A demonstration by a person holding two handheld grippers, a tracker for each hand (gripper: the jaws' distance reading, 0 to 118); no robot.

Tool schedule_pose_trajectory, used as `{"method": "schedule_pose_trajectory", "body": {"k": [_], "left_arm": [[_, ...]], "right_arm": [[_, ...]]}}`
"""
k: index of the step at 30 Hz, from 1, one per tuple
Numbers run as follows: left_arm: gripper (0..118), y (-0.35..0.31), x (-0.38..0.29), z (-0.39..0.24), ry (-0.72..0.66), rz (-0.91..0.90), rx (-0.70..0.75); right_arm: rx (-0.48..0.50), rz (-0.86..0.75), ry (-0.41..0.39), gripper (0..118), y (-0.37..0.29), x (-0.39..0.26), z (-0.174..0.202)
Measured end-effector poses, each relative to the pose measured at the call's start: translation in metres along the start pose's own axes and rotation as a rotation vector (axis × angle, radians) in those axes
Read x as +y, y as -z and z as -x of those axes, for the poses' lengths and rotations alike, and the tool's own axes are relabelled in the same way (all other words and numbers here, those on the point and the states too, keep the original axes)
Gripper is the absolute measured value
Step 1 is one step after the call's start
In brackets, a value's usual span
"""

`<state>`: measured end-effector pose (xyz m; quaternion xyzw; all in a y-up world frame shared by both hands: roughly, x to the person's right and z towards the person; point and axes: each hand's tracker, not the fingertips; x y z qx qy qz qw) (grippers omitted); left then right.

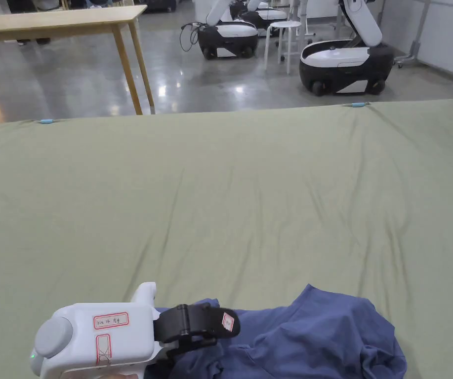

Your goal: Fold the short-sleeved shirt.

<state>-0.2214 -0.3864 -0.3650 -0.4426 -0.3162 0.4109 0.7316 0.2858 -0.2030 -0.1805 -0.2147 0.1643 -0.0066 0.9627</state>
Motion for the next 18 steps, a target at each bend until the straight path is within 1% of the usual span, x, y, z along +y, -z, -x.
{"method": "schedule_pose_trajectory", "body": {"k": [1,2,5,6,7,10,11,12,13,14,15,16,17,18], "left_arm": [[111,0.004,-0.002,-0.007,0.000,0.008,-0.033],[118,0.005,-0.001,-0.014,0.029,-0.007,-0.046],[118,0.010,0.000,-0.034,0.103,0.026,0.006],[118,0.010,0.000,-0.036,0.098,0.017,0.015],[118,0.010,0.000,-0.037,0.094,0.005,0.012],[118,0.006,-0.001,-0.043,0.060,-0.026,-0.081],[118,0.000,0.001,-0.046,0.079,-0.037,-0.092],[116,-0.009,0.000,-0.048,0.090,-0.055,-0.070],[108,-0.019,0.001,-0.050,0.108,-0.091,-0.031],[94,-0.032,0.001,-0.052,0.129,-0.129,0.011],[72,-0.045,0.000,-0.054,0.165,-0.163,0.049],[28,-0.056,-0.002,-0.056,0.190,-0.187,0.070],[8,-0.070,-0.007,-0.059,0.215,-0.212,0.091],[8,-0.081,-0.012,-0.061,0.238,-0.243,0.090]], "right_arm": [[0.000,0.004,0.000,1,0.001,-0.001,0.000],[0.000,0.010,0.000,1,0.002,-0.002,0.001],[0.006,0.019,-0.002,1,0.003,-0.004,0.002],[0.008,0.020,-0.003,1,0.003,-0.004,0.003],[0.009,0.020,-0.005,1,0.003,-0.005,0.003],[0.006,0.018,-0.003,1,0.000,-0.005,0.001],[0.006,0.017,0.002,1,-0.001,-0.004,0.001],[0.006,0.017,0.005,1,-0.001,-0.004,0.000],[0.004,0.015,0.006,1,-0.001,-0.004,0.001],[0.005,0.013,0.006,1,-0.001,-0.004,0.000],[0.012,0.012,0.005,1,-0.001,-0.003,0.000],[0.018,0.010,0.004,1,-0.001,-0.003,0.001],[0.027,0.009,0.001,1,-0.001,-0.003,0.001],[0.031,0.011,-0.003,1,-0.001,-0.002,0.001]]}}
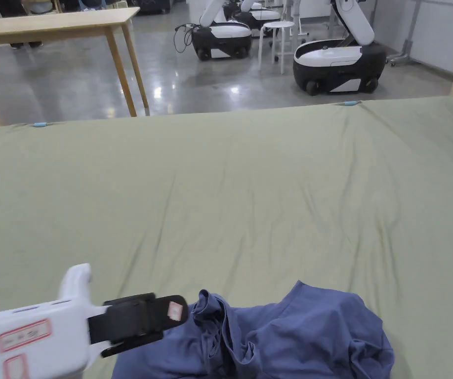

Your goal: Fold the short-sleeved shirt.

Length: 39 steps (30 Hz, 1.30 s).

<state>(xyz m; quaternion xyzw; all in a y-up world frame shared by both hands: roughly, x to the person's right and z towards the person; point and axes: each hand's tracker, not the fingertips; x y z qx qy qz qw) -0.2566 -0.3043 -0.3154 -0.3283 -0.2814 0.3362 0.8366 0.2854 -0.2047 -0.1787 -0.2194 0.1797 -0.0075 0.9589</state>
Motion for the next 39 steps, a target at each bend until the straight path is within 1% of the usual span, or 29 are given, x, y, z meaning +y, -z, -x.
{"method": "schedule_pose_trajectory", "body": {"k": [1,4,5,7,9,11,15,18,19,21,24,26,29,32,33,34,35,37,39], "left_arm": [[1,-0.010,-0.001,-0.002,0.018,-0.029,-0.017],[0,-0.046,-0.007,-0.012,0.076,-0.150,-0.022],[0,-0.053,-0.010,-0.013,0.057,-0.124,-0.040],[0,-0.062,-0.010,-0.012,0.057,-0.154,-0.024],[0,-0.059,-0.010,-0.005,0.043,-0.122,0.015],[0,-0.043,-0.009,0.008,0.021,-0.080,0.016],[0,0.019,-0.018,0.029,-0.019,0.049,-0.041],[0,0.060,-0.021,0.045,-0.006,0.084,0.019],[0,0.072,-0.021,0.052,-0.012,0.104,0.005],[0,0.099,-0.025,0.049,-0.041,0.135,-0.055],[0,0.125,-0.028,0.042,-0.027,0.172,-0.069],[0,0.141,-0.031,0.040,-0.039,0.218,-0.053],[0,0.151,-0.036,0.043,-0.025,0.246,0.025],[0,0.149,-0.037,0.041,-0.005,0.240,0.022],[0,0.144,-0.033,0.036,0.026,0.212,0.034],[0,0.138,-0.028,0.031,0.066,0.188,0.019],[0,0.127,-0.024,0.022,0.089,0.148,-0.029],[0,0.100,-0.017,0.010,0.051,0.057,-0.155],[0,0.059,-0.009,0.002,0.019,-0.032,-0.254]], "right_arm": [[0.002,0.001,-0.005,1,0.000,0.000,0.000],[0.000,-0.003,-0.010,1,-0.002,0.001,0.000],[0.000,-0.007,-0.004,1,-0.002,0.001,0.000],[0.000,-0.017,0.009,1,-0.001,0.002,0.000],[0.007,-0.023,0.021,1,0.000,0.001,0.001],[0.012,-0.026,0.021,1,0.001,0.001,0.004],[0.016,-0.020,0.014,1,-0.002,-0.001,0.009],[0.010,-0.019,0.011,1,-0.007,0.000,0.011],[0.007,-0.018,0.010,1,-0.009,0.000,0.011],[0.001,-0.018,0.009,1,-0.012,0.000,0.010],[-0.018,-0.013,0.005,1,-0.014,0.000,0.009],[-0.022,-0.010,0.007,1,-0.014,0.000,0.008],[-0.028,-0.009,0.009,1,-0.014,-0.001,0.007],[-0.024,-0.004,0.008,1,-0.014,-0.002,0.007],[-0.023,-0.002,0.005,1,-0.013,-0.002,0.007],[-0.024,-0.002,0.001,1,-0.013,-0.002,0.008],[-0.026,-0.004,-0.002,1,-0.013,-0.001,0.008],[-0.022,-0.014,-0.003,1,-0.013,-0.001,0.009],[-0.015,-0.036,0.005,1,-0.014,0.001,0.009]]}}
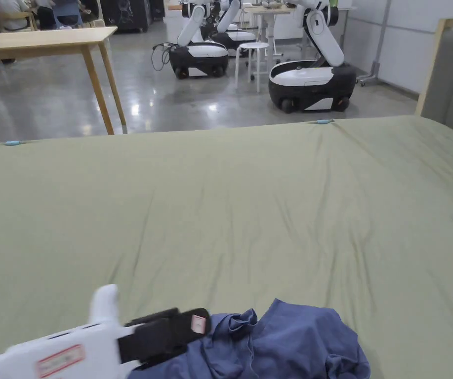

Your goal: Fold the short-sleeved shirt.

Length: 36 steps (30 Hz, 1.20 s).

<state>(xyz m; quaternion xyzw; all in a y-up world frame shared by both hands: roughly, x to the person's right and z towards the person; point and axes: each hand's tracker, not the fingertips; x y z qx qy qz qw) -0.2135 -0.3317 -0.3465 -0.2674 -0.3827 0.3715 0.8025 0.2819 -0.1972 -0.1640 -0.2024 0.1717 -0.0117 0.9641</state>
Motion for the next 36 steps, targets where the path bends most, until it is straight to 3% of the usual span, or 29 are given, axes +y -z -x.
{"method": "schedule_pose_trajectory", "body": {"k": [7,11,15,17,18,19,20,22,26,31,36], "left_arm": [[0,-0.134,-0.013,-0.020,0.025,-0.147,0.116],[0,-0.152,-0.020,-0.010,0.003,-0.175,0.245],[1,-0.130,-0.021,0.026,-0.111,-0.135,0.311],[33,-0.118,-0.020,0.048,-0.148,-0.108,0.319],[67,-0.112,-0.021,0.058,-0.170,-0.096,0.312],[108,-0.108,-0.020,0.065,-0.174,-0.087,0.314],[118,-0.108,-0.019,0.082,-0.186,-0.072,0.304],[118,-0.105,-0.018,0.092,-0.220,-0.140,0.287],[118,-0.096,-0.021,0.118,-0.293,-0.072,0.269],[118,-0.066,-0.024,0.120,-0.374,-0.027,0.081],[118,-0.050,-0.024,0.107,-0.275,0.013,0.158]], "right_arm": [[0.039,-0.041,0.000,1,0.006,0.006,0.004],[0.064,-0.037,-0.014,1,0.015,0.008,0.009],[0.091,-0.033,-0.033,1,0.016,0.011,0.017],[0.098,-0.032,-0.041,1,0.014,0.012,0.019],[0.097,-0.031,-0.045,1,0.013,0.009,0.016],[0.092,-0.030,-0.050,1,0.012,0.008,0.015],[0.081,-0.030,-0.055,1,0.009,0.009,0.015],[0.072,-0.028,-0.053,1,0.005,0.009,0.013],[0.065,-0.031,-0.047,1,0.002,0.011,0.008],[0.050,-0.029,-0.063,1,0.004,0.012,0.011],[0.058,-0.022,-0.066,1,0.004,0.011,0.012]]}}
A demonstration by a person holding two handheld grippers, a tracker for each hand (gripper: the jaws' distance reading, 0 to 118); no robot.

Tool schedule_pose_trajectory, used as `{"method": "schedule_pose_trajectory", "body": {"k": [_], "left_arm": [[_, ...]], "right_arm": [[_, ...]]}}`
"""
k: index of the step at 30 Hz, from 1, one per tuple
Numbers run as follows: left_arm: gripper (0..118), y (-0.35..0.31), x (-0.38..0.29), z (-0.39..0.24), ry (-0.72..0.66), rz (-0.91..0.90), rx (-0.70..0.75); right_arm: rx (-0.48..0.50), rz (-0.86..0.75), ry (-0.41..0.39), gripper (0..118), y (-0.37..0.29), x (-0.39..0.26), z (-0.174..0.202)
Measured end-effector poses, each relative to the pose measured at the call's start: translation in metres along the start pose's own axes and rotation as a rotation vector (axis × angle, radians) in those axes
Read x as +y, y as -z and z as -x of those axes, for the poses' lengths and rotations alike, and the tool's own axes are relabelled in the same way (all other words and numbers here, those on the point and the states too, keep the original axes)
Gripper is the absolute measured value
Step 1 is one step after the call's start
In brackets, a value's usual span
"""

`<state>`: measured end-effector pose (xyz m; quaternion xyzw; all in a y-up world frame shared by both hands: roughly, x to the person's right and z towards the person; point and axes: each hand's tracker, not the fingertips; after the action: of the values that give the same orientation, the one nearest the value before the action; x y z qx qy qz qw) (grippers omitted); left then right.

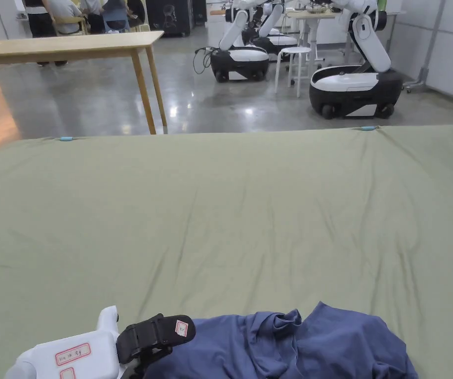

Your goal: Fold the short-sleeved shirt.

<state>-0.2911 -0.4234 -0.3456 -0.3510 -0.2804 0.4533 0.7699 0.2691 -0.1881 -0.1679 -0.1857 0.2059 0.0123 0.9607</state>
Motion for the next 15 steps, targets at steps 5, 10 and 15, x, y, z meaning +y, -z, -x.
{"method": "schedule_pose_trajectory", "body": {"k": [5,10,15], "left_arm": [[70,-0.009,0.000,0.003,0.031,0.018,0.067],[19,-0.015,-0.008,0.007,0.029,-0.005,0.115],[18,-0.038,-0.004,0.006,0.025,-0.046,0.122]], "right_arm": [[-0.003,0.007,0.005,1,0.000,-0.002,-0.003],[-0.010,0.008,0.010,1,0.001,-0.002,-0.003],[-0.011,0.010,0.007,1,0.000,-0.003,-0.004]]}}
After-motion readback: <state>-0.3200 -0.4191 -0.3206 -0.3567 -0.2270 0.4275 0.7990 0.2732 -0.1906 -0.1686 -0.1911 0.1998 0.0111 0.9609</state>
